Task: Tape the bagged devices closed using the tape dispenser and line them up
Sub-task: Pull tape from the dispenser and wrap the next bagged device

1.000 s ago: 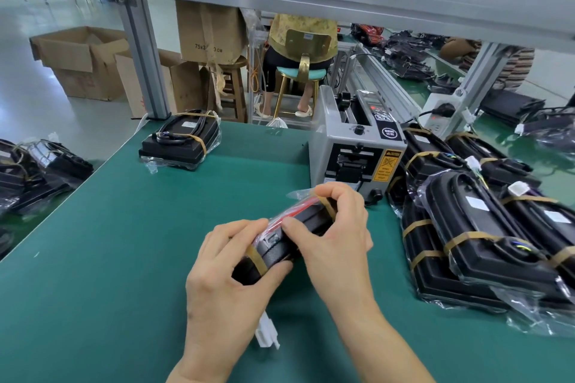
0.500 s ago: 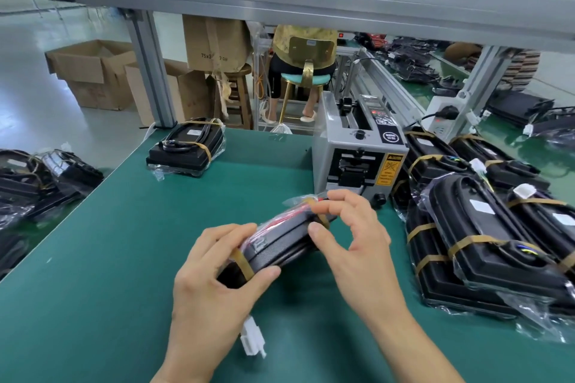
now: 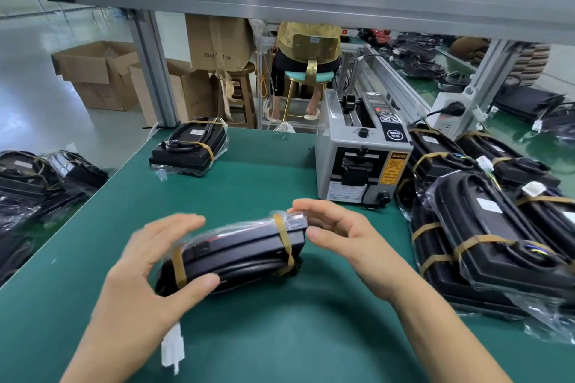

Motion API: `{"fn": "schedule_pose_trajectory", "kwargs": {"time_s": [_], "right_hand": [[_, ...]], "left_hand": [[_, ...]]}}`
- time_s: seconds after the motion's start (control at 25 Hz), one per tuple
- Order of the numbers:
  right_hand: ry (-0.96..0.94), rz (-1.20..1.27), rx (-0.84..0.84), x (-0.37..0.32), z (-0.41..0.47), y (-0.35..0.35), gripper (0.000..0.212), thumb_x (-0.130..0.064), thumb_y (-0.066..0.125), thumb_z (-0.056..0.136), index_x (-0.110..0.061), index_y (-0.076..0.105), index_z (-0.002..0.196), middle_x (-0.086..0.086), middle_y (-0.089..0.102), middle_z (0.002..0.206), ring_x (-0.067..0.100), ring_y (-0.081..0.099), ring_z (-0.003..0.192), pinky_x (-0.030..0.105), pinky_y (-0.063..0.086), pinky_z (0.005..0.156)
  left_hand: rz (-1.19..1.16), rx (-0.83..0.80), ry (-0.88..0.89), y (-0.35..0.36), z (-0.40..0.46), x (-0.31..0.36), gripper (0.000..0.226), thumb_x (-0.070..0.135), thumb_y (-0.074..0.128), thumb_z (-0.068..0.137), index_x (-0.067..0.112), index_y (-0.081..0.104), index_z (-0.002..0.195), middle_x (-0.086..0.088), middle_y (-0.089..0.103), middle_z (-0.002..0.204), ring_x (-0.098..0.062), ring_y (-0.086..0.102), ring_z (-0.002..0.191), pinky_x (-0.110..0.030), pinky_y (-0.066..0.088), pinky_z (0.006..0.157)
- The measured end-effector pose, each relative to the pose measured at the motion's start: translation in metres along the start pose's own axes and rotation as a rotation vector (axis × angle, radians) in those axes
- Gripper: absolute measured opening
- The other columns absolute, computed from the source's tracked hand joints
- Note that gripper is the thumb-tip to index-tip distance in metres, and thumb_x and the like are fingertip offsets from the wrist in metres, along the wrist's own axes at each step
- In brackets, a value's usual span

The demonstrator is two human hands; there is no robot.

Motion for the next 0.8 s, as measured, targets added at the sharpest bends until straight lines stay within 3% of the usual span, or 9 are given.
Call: {"fn": "schedule_pose_trajectory", "kwargs": {"time_s": [0.12,0.2,0.36,0.48,0.64,0.72,0.8], "right_hand": [[-0.01,0.059,0.025,0.004,0.007,0.001,0.033,0.0,0.06,0.089,-0.023,0.065,0.112,-0.006,0.071,0.111,0.005,0.062,0.108,0.015,0.046,0.089],[-0.001,0.113,0.016,0.006,0.01,0.002,0.032,-0.005,0.065,0.086,-0.021,0.065,0.113,-0.003,0.071,0.113,0.006,0.062,0.108,0.017,0.047,0.091],[0.096,0.139,-0.011,0.006,0.02,-0.005,0.032,-0.025,0.058,0.082,-0.022,0.069,0.111,-0.003,0.068,0.12,0.015,0.057,0.12,0.043,0.037,0.111],[0.155,0.088,-0.132,0.003,0.028,-0.007,0.025,-0.024,0.058,0.083,-0.017,0.073,0.103,0.001,0.07,0.112,0.021,0.058,0.115,0.048,0.031,0.112],[0.098,0.058,-0.131,-0.002,0.032,-0.012,0.015,-0.02,0.061,0.083,-0.018,0.074,0.089,0.001,0.07,0.097,0.015,0.058,0.1,0.046,0.036,0.109],[0.068,0.061,-0.144,-0.004,0.028,-0.013,0.016,-0.017,0.065,0.08,-0.021,0.075,0.092,0.0,0.071,0.101,0.013,0.061,0.102,0.038,0.042,0.105],[0.051,0.01,-0.164,-0.004,0.023,-0.011,0.025,-0.014,0.071,0.075,-0.022,0.073,0.099,0.0,0.071,0.106,0.014,0.061,0.103,0.037,0.044,0.103]], "left_hand": [[0.311,-0.03,0.251,0.018,0.008,0.036,0.056,0.039,0.056,0.068,0.027,0.061,0.123,0.008,0.053,0.133,-0.014,0.041,0.129,-0.028,0.021,0.112],[0.38,-0.155,0.337,0.039,0.014,0.053,0.055,0.04,0.056,0.071,0.024,0.061,0.123,0.007,0.055,0.131,-0.013,0.043,0.124,-0.026,0.023,0.107],[0.321,-0.25,0.165,0.053,0.03,0.056,0.059,0.046,0.061,0.067,0.038,0.056,0.125,0.023,0.062,0.112,0.0,0.047,0.102,-0.006,0.033,0.08],[0.272,-0.257,0.082,0.052,0.032,0.049,0.06,0.051,0.06,0.062,0.044,0.054,0.122,0.033,0.06,0.101,0.004,0.05,0.1,0.0,0.032,0.077],[0.256,-0.274,0.029,0.051,0.034,0.049,0.058,0.053,0.061,0.06,0.044,0.053,0.116,0.043,0.054,0.089,0.002,0.058,0.094,-0.017,0.043,0.082],[0.199,-0.283,0.015,0.047,0.037,0.05,0.043,0.046,0.067,0.065,0.038,0.06,0.107,0.033,0.064,0.09,-0.001,0.062,0.09,-0.025,0.047,0.083],[0.08,-0.294,-0.005,0.042,0.043,0.047,0.02,0.026,0.076,0.076,0.033,0.068,0.093,0.023,0.07,0.087,-0.001,0.065,0.086,-0.025,0.048,0.083]]}}
Point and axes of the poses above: each hand's wrist, its own z-axis towards the middle knuckle, its own y-axis out of the palm, x = y × z, the point moved 4 cm from there along z, towards the middle knuckle
